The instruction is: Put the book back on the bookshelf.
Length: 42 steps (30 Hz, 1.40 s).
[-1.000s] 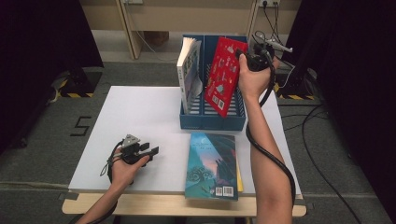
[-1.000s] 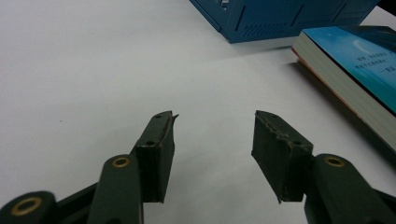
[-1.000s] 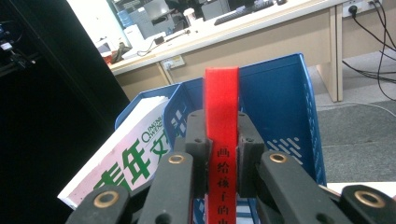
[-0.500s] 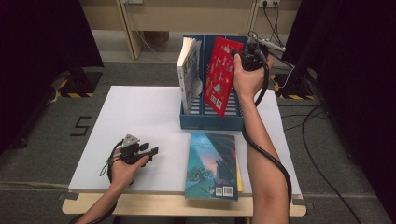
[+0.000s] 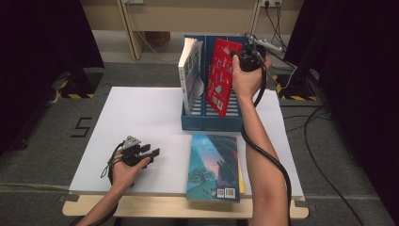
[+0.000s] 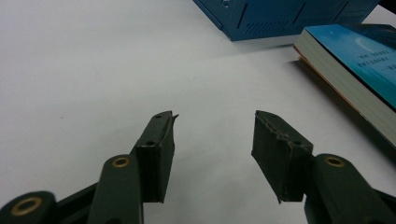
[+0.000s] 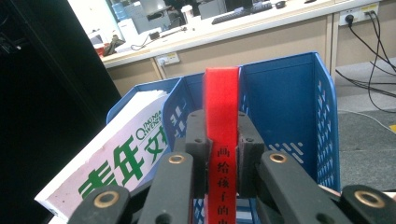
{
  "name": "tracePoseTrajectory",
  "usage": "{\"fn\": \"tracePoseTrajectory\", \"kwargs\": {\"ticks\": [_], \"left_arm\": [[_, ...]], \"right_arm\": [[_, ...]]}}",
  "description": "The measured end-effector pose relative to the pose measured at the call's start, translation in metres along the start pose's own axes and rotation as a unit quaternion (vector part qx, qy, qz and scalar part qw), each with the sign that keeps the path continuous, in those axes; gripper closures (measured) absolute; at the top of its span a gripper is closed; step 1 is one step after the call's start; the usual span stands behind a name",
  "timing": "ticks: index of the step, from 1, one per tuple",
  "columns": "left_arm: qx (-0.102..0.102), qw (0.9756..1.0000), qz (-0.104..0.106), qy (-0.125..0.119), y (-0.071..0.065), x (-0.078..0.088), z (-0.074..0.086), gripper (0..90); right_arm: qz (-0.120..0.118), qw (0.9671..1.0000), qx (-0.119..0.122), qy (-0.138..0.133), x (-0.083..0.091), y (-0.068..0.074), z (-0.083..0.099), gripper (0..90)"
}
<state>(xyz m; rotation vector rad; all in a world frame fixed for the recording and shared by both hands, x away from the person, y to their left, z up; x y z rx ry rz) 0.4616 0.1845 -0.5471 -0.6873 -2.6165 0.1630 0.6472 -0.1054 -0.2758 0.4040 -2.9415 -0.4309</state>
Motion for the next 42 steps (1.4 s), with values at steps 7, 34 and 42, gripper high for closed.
{"fn": "tracePoseTrajectory", "kwargs": {"ticks": [7,34,42], "left_arm": [[0.000,1.0000,0.001,0.001,0.000,0.000,0.000,47.8],[0.001,1.0000,0.000,0.002,0.002,0.000,0.002,47.8],[0.001,1.0000,-0.001,0.003,0.002,0.000,0.003,47.8]], "right_arm": [[0.001,1.0000,0.003,-0.002,-0.004,0.001,0.002,80.2],[0.003,0.9998,0.016,-0.010,-0.017,0.004,0.009,80.2],[0.004,0.9997,0.023,-0.012,-0.021,0.005,0.010,80.2]]}}
Point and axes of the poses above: each handheld gripper's, and its own axes: x roughly backward along the jaws, z roughly out of its underside, y roughly to its left, the point moved 10 cm from there along -x, roughly forward along the jaws, and after that the axes turned 10 degrees about -y, right-handed, at the moved point
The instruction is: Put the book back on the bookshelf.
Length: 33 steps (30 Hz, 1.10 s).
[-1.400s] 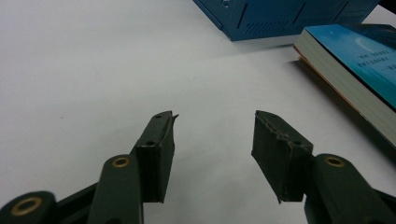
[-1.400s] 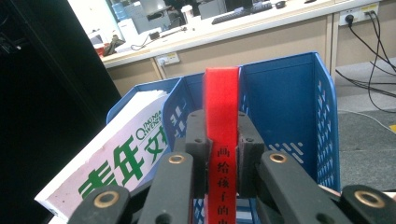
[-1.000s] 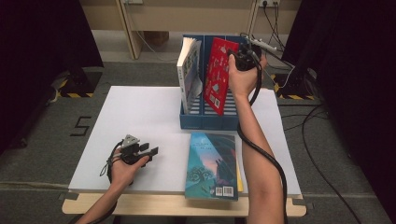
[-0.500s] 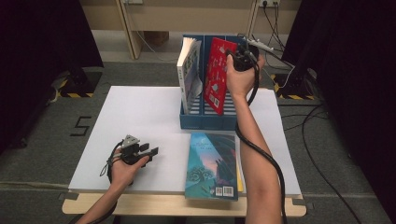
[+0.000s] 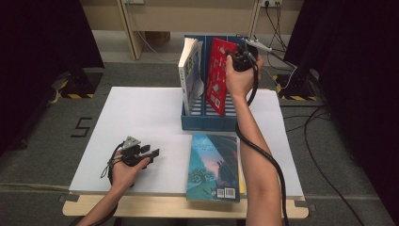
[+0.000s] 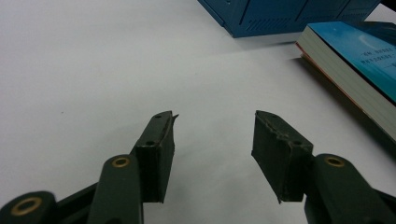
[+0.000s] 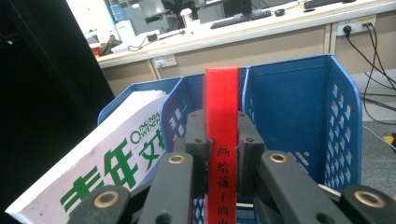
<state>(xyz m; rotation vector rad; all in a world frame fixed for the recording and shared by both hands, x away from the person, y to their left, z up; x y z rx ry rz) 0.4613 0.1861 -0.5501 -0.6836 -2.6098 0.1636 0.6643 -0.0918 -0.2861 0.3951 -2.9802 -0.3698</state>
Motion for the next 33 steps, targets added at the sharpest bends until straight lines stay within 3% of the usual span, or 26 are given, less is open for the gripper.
{"fn": "tracePoseTrajectory", "kwargs": {"ticks": [33], "left_arm": [[0.002,1.0000,-0.001,0.002,0.001,-0.001,0.002,47.8]], "right_arm": [[0.003,0.9997,0.020,-0.011,-0.010,0.001,0.017,80.3]]}}
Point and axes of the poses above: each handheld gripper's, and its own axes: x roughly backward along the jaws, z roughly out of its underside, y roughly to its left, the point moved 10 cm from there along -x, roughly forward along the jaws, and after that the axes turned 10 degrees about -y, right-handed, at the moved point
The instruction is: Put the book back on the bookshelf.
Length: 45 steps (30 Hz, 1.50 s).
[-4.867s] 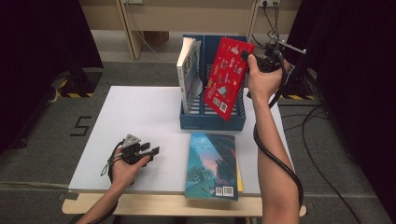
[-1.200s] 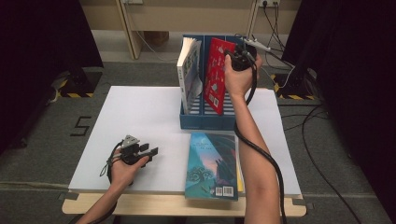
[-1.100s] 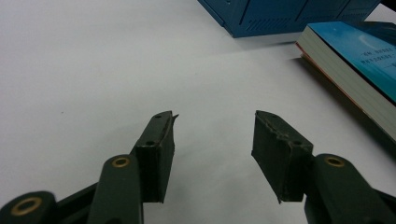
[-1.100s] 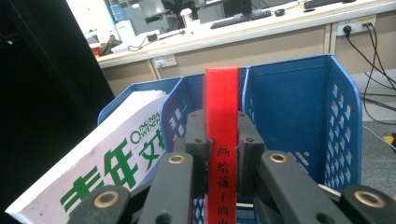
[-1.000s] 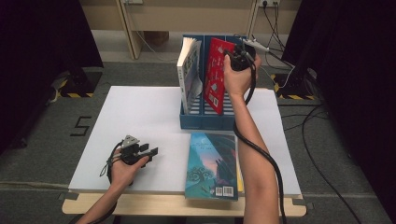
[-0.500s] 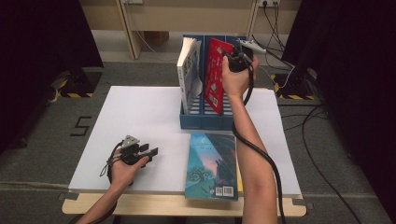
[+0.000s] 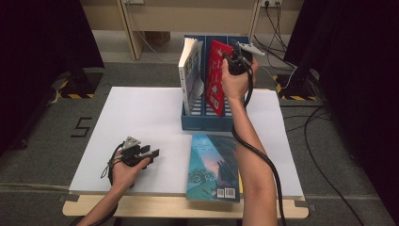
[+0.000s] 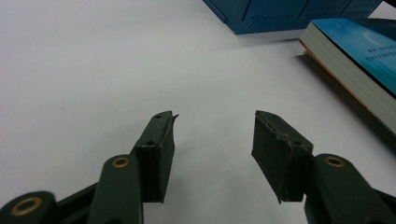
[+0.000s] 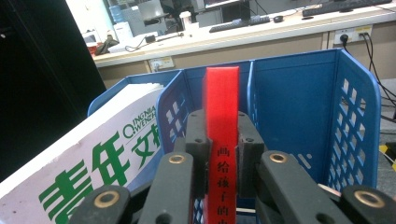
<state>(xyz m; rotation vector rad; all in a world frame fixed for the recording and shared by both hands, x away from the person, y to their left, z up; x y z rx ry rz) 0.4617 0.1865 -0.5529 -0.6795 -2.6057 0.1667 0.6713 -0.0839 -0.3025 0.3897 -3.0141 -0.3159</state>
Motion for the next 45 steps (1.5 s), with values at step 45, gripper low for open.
{"fn": "tracePoseTrajectory", "kwargs": {"ticks": [45], "left_arm": [[0.001,1.0000,0.002,-0.001,0.000,-0.001,0.001,47.7]], "right_arm": [[-0.010,0.9991,0.036,-0.022,-0.005,0.008,0.011,80.3]]}}
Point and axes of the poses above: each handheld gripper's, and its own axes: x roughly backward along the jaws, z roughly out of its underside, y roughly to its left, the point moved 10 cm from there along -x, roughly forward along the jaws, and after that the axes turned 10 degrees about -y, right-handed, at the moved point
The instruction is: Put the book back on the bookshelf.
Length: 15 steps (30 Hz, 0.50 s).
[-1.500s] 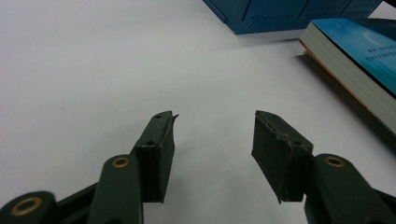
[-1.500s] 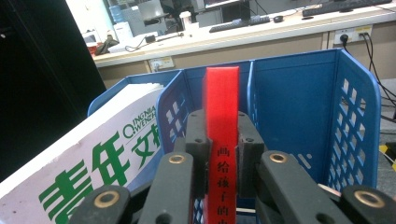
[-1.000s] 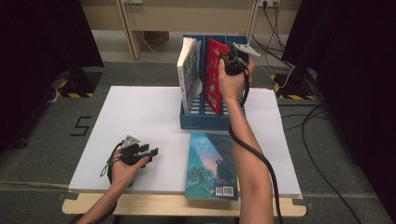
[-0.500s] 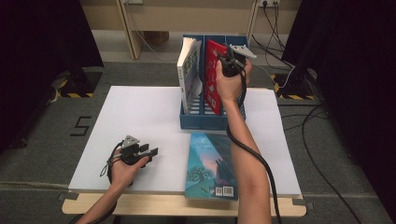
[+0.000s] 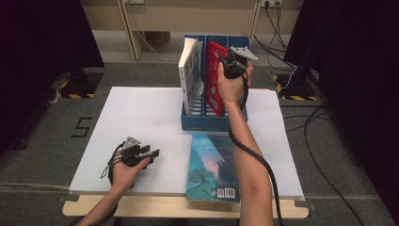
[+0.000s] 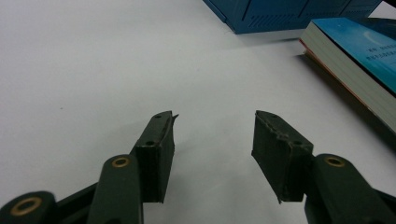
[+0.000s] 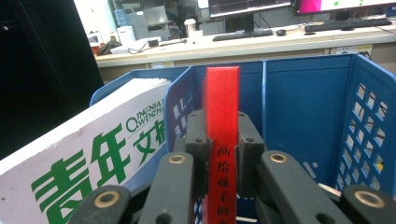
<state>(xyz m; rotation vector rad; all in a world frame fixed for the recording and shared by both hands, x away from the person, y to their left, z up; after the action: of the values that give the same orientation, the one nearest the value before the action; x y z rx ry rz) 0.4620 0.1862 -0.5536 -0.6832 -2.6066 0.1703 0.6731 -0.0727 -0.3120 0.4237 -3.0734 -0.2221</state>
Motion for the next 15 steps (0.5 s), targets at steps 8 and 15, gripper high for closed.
{"fn": "tracePoseTrajectory", "kwargs": {"ticks": [8,15], "left_arm": [[-0.001,1.0000,0.000,0.000,0.000,0.000,0.000,47.7],[0.000,1.0000,0.000,0.000,0.000,0.000,0.000,47.6]], "right_arm": [[-0.001,1.0000,0.003,0.002,0.000,0.001,0.006,80.3],[-0.003,1.0000,0.006,0.002,-0.001,0.001,0.010,80.3]]}}
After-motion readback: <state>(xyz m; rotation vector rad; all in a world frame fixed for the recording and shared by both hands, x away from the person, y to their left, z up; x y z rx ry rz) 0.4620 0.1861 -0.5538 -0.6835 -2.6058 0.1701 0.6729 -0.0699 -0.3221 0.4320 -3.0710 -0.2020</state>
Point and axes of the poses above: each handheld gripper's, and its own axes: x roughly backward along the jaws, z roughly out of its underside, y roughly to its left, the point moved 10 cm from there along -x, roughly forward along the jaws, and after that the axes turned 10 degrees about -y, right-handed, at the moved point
